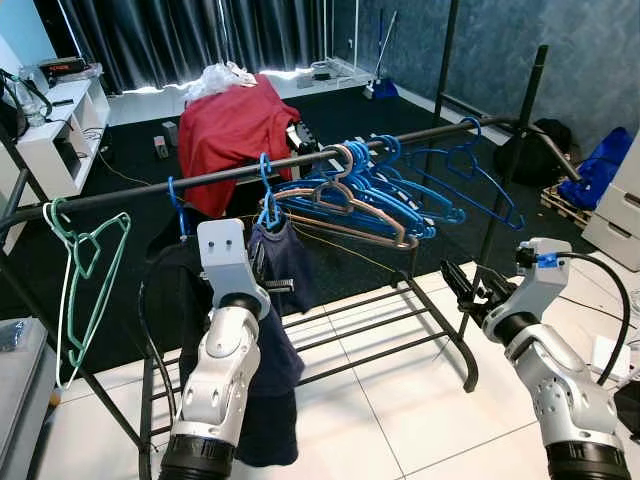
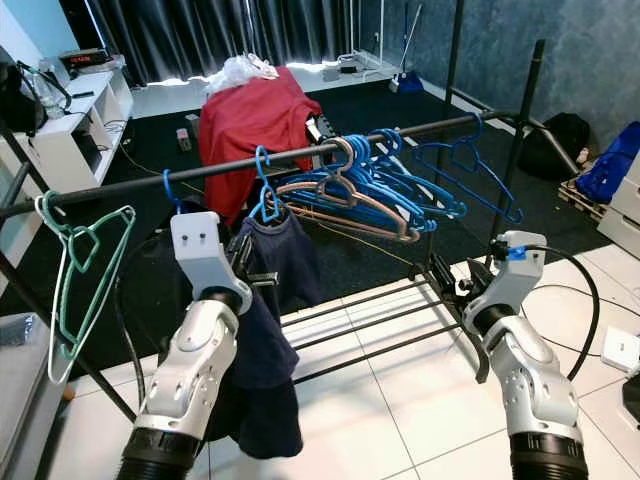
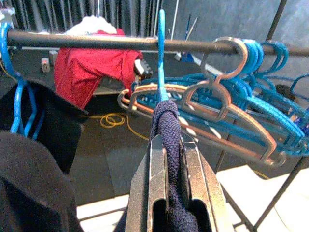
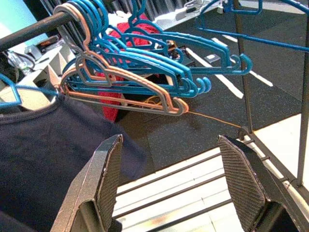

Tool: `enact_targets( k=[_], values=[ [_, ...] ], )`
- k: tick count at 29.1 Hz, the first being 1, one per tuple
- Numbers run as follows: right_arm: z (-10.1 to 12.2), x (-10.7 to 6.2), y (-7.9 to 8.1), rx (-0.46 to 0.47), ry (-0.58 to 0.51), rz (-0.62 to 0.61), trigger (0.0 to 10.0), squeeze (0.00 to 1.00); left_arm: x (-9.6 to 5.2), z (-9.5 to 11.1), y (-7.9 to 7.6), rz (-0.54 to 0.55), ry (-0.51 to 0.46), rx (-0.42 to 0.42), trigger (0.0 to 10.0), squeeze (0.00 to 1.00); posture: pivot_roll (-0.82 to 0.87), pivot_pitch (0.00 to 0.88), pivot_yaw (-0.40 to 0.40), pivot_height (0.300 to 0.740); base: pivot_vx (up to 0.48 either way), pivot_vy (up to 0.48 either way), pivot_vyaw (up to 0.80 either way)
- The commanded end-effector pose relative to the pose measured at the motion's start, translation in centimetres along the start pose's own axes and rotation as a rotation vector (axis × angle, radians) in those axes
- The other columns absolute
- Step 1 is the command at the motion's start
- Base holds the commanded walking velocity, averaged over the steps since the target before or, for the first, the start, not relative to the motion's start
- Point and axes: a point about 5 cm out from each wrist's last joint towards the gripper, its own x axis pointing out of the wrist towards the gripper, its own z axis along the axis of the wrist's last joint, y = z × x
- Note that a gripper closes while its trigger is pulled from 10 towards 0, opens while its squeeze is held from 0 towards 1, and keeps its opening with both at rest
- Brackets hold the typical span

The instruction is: Hang hanger

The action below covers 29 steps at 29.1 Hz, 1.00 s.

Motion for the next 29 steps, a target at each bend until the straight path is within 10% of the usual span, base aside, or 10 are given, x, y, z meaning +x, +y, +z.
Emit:
enact_targets(
  k=[1,16,29],
  values=[
    [-0.3,0.1,0.3,0.001,0.014,0.005,10.0,0.00,0.4,0.9,0.1,0.017,-0.052,-0.020,10.0,0.00,-0.13,0.000,0.060,0.735,0.000,0.000,0.00],
    [-0.4,-0.1,0.4,0.007,0.013,0.003,10.0,0.00,1.8,0.3,1.3,0.134,-0.021,0.038,10.0,0.00,-0.13,0.000,0.067,0.735,0.000,0.000,0.00],
    [-0.4,0.0,0.4,0.006,0.016,-0.001,10.0,0.00,-1.2,-5.1,-2.5,-0.059,0.249,0.090,10.0,0.00,-0.13,0.000,0.071,0.735,0.000,0.000,0.00]
  ],
)
